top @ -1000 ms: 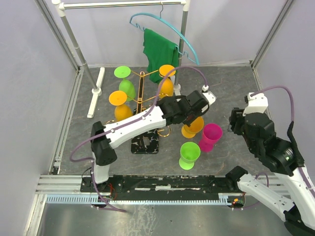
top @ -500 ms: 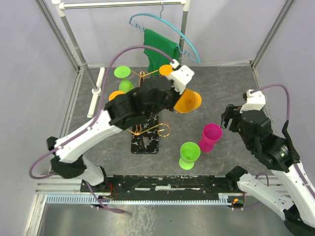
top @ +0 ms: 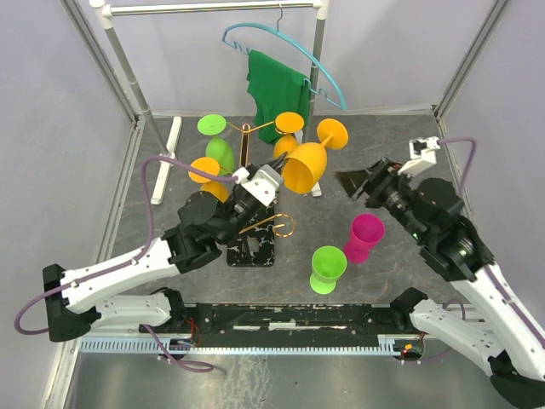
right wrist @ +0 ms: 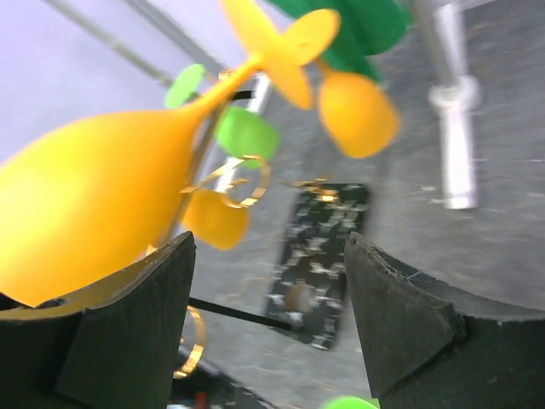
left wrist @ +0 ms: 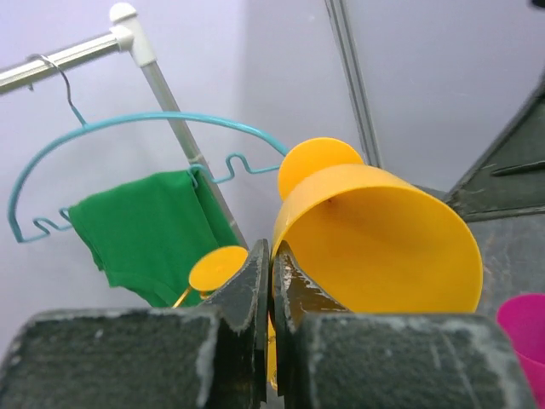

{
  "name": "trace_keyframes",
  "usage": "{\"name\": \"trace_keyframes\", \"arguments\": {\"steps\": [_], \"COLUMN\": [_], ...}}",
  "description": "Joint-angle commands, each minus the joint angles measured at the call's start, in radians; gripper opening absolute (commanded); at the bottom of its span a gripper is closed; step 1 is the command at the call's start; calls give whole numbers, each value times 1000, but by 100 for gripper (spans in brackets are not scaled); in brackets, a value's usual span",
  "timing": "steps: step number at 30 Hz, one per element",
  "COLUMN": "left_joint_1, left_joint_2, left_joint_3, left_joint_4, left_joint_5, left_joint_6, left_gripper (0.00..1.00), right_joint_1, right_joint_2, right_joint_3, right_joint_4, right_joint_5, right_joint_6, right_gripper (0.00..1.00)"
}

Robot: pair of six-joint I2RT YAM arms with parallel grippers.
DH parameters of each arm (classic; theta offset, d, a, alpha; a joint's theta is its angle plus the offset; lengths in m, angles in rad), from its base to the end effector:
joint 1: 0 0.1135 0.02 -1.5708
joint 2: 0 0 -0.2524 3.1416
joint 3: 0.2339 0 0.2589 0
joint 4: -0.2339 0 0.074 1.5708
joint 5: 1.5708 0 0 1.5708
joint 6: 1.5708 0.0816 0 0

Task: Place the wine glass upside down on the wine glass rack
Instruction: Turn the wine glass upside down at the wine rack.

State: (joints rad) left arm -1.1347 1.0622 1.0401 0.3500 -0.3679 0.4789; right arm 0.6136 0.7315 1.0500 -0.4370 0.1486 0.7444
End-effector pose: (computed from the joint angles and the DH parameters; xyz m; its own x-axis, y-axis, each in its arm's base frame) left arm 0.1501 -0.2526 0.4367 0.4442 0.0648 -0.8936 0.5603 0.7582 0.3335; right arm 0.1755 0.1088 0.3997 -0.3755 0.5551 -0.7422 -0.2649 0.7031 0.6599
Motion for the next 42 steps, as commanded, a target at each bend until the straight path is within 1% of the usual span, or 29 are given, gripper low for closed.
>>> {"name": "trace_keyframes", "arguments": {"steps": [1, 4, 8, 13, 17, 21, 25, 30, 36, 42], "left_joint_1": [-6, -8, -11, -13, -13, -13, -14, -13, -14, -13], "left_joint_2": [5, 13, 9, -13, -30, -37, -45, -59, -65, -65], "left_joint_3": [-60, -98, -141, -179, -203, -229, -260, -296, -315, -329], "left_joint_4": [405, 493, 562, 606, 632, 683, 726, 763, 780, 795], "left_joint_5": [14, -4, -17, -28, -7, 30, 37, 43, 52, 40], "left_joint_6": [161, 194, 206, 205, 190, 163, 141, 114, 95, 107], "left_gripper": [3, 3, 3, 3, 3, 3, 3, 3, 3, 3], "right_joint_1": [3, 3, 3, 3, 4, 3, 3, 4, 3, 5], "right_joint_2": [46, 39, 17, -14, -12, 52, 127, 183, 263, 338], "right_joint_3": [-47, -88, -111, -138, -190, -211, -202, -204, -216, -189], "right_joint_4": [333, 451, 508, 584, 717, 831, 921, 1031, 1211, 1255], "right_joint_5": [-208, -240, -237, -219, -192, -194, -228, -229, -218, -245], "right_joint_6": [216, 270, 281, 290, 383, 498, 563, 584, 623, 657], "right_gripper": [78, 78, 78, 78, 82, 83, 83, 83, 83, 80]}}
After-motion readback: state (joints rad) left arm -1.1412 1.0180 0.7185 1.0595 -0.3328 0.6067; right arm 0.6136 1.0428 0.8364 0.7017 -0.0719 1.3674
